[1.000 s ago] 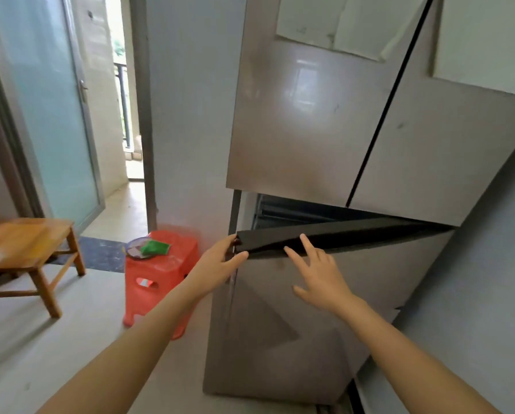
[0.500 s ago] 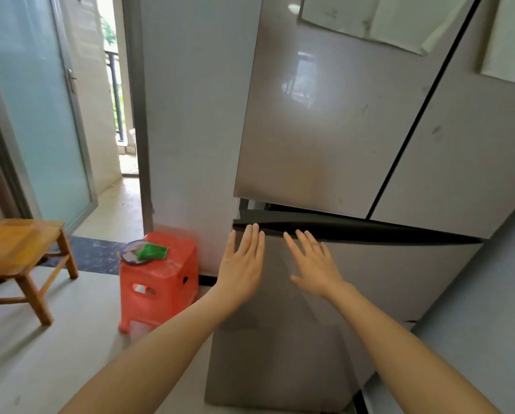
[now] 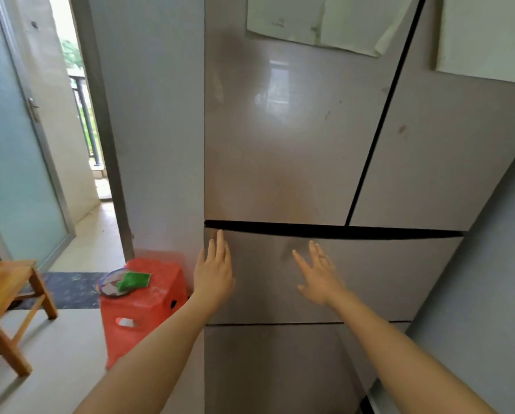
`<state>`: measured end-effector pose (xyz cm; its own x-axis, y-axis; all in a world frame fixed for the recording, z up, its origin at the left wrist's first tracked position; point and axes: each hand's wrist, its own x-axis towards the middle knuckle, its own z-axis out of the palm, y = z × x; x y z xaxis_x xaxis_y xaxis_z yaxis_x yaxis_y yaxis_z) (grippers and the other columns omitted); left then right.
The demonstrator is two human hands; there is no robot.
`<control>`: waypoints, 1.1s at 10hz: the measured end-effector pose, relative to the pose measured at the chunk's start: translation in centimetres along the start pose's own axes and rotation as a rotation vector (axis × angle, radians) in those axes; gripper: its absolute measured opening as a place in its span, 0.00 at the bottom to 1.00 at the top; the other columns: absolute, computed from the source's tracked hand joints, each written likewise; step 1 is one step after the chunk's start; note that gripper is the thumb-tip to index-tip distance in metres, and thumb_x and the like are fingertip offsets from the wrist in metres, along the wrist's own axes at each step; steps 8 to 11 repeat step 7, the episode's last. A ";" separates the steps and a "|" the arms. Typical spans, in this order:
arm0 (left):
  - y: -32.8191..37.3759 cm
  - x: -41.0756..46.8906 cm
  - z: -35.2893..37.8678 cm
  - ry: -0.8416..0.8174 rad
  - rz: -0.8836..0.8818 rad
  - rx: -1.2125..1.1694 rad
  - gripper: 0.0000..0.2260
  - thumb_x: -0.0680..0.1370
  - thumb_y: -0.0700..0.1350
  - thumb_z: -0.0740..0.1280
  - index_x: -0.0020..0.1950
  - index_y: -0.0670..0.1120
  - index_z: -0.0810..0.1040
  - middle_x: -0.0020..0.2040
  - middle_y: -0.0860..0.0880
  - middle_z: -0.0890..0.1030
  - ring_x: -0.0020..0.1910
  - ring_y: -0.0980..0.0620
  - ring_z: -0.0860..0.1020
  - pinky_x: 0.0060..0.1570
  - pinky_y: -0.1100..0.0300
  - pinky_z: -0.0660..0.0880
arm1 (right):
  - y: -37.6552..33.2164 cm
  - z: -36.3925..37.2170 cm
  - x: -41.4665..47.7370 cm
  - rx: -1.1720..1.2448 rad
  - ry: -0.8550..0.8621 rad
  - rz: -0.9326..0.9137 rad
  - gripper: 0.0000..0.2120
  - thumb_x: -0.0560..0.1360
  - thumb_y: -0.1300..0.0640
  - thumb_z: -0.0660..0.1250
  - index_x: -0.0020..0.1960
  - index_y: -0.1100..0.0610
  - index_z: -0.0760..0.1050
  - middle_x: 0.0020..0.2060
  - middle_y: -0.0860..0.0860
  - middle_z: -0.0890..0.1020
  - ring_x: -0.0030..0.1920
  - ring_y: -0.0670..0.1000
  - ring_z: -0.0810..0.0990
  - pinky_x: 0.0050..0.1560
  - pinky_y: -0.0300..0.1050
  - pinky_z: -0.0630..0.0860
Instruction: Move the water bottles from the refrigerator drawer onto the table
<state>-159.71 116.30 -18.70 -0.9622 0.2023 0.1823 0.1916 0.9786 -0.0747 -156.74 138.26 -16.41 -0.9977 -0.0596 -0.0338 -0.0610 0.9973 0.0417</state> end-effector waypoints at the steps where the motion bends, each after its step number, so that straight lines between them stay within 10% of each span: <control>1: -0.2 -0.7 1.9 -0.078 -0.009 -0.044 0.37 0.77 0.54 0.59 0.75 0.41 0.38 0.75 0.42 0.33 0.75 0.44 0.38 0.73 0.48 0.45 | 1.0 -0.4 0.5 -0.012 -0.038 -0.008 0.38 0.77 0.50 0.61 0.76 0.51 0.39 0.74 0.59 0.35 0.74 0.56 0.35 0.74 0.50 0.42; 4: -0.3 -1.0 -0.5 -0.017 0.045 -0.072 0.35 0.77 0.52 0.59 0.75 0.48 0.39 0.76 0.41 0.37 0.75 0.42 0.40 0.73 0.46 0.46 | 1.1 -2.2 -0.5 -0.010 -0.014 -0.041 0.37 0.76 0.51 0.61 0.76 0.49 0.40 0.74 0.57 0.36 0.75 0.55 0.36 0.73 0.52 0.45; 7: 1.2 -0.1 -11.4 0.446 0.131 -0.117 0.36 0.75 0.49 0.62 0.76 0.47 0.44 0.76 0.41 0.41 0.75 0.40 0.41 0.72 0.43 0.45 | 4.5 -13.2 -5.4 -0.001 0.547 -0.063 0.27 0.78 0.53 0.58 0.74 0.55 0.55 0.75 0.55 0.54 0.75 0.55 0.50 0.72 0.53 0.50; 11: 1.2 -0.1 -11.4 0.446 0.131 -0.117 0.36 0.75 0.49 0.62 0.76 0.47 0.44 0.76 0.41 0.41 0.75 0.40 0.41 0.72 0.43 0.45 | 4.5 -13.2 -5.4 -0.001 0.547 -0.063 0.27 0.78 0.53 0.58 0.74 0.55 0.55 0.75 0.55 0.54 0.75 0.55 0.50 0.72 0.53 0.50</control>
